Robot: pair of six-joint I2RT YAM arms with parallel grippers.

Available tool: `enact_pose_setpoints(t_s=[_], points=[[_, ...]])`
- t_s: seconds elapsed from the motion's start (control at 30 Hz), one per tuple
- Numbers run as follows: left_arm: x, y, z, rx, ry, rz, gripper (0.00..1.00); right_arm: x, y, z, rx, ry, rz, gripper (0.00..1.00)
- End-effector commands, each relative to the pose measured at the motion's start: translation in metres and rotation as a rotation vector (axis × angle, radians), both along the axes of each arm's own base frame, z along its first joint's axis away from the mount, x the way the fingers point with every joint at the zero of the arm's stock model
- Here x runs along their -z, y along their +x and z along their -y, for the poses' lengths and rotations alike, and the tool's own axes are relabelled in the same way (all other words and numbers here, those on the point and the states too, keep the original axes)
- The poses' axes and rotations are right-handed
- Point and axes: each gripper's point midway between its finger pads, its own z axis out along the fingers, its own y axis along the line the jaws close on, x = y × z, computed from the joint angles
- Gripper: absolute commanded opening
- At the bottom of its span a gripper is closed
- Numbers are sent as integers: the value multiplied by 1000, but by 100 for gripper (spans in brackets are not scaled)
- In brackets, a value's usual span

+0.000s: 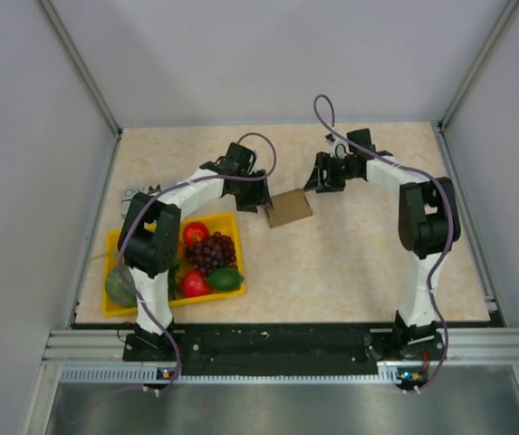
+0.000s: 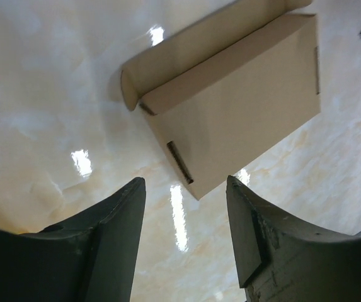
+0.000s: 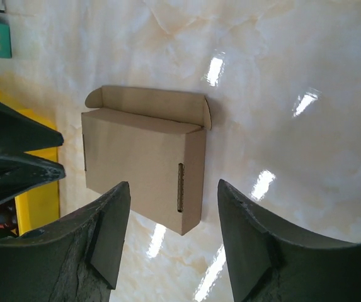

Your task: Fold the paper box

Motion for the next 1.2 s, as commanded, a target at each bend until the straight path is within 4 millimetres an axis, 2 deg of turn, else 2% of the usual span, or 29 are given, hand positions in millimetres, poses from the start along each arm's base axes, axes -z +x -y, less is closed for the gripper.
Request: enact_pose_setpoints(t_s=[0.0, 0.1, 0.23, 0.33, 0.6, 0.67, 0.73, 0.77, 0.8, 0.83, 0.87, 0.9, 0.93, 0.97, 1.0, 1.03, 1.07, 1.1, 1.13, 1.17], points=[[10, 0, -6, -59, 13, -7, 58, -1, 4, -20, -55, 35, 55, 57], [21, 2, -6, -77, 20, -47, 55, 12, 2, -24, -58, 28, 29, 54], [29, 8, -9, -108, 30, -53, 53, 21, 2, -31, -66, 15, 24, 51], [34, 10, -4, -106, 1, -63, 52, 25, 3, -32, -60, -4, 25, 50], [26, 29, 4, -86, -31, 17, 56, 21, 5, -40, -84, 13, 68, 44], [28, 31, 8, -66, -38, 17, 53, 17, 7, -42, -91, 27, 97, 40], [25, 36, 10, -44, -38, 33, 44, 15, 2, -45, -101, 31, 119, 38], [24, 37, 10, -35, -33, 40, 42, 3, 6, -47, -102, 44, 172, 37], [20, 40, 10, -22, -29, 61, 39, -3, 4, -50, -112, 53, 201, 36], [16, 42, 11, -16, -30, 80, 36, 0, -2, -49, -114, 53, 204, 36], [5, 45, 9, -22, -24, 116, 32, -20, 2, -51, -114, 70, 281, 35], [4, 43, 7, -5, -16, 141, 31, -23, 1, -53, -110, 60, 314, 35], [-5, 47, 7, -7, -23, 192, 30, -15, -8, -50, -108, 51, 308, 34], [-27, 49, 6, -11, -32, 258, 30, -36, -6, -52, -111, 66, 394, 34], [-22, 41, 3, 1, -18, 270, 29, -39, -9, -52, -110, 62, 418, 34], [-34, 45, 5, 3, -32, 333, 29, -32, -22, -54, -121, 53, 418, 34], [-52, 39, 10, 23, -47, 387, 29, -34, -26, -55, -126, 41, 449, 34], [-46, 32, 6, 34, -18, 404, 28, -54, -24, -55, -106, 32, 535, 34], [-49, 29, 8, 44, -14, 431, 27, -45, -38, -57, -117, 18, 536, 34], [-65, 25, 16, 58, -29, 488, 26, -47, -43, -58, -119, 9, 569, 34]])
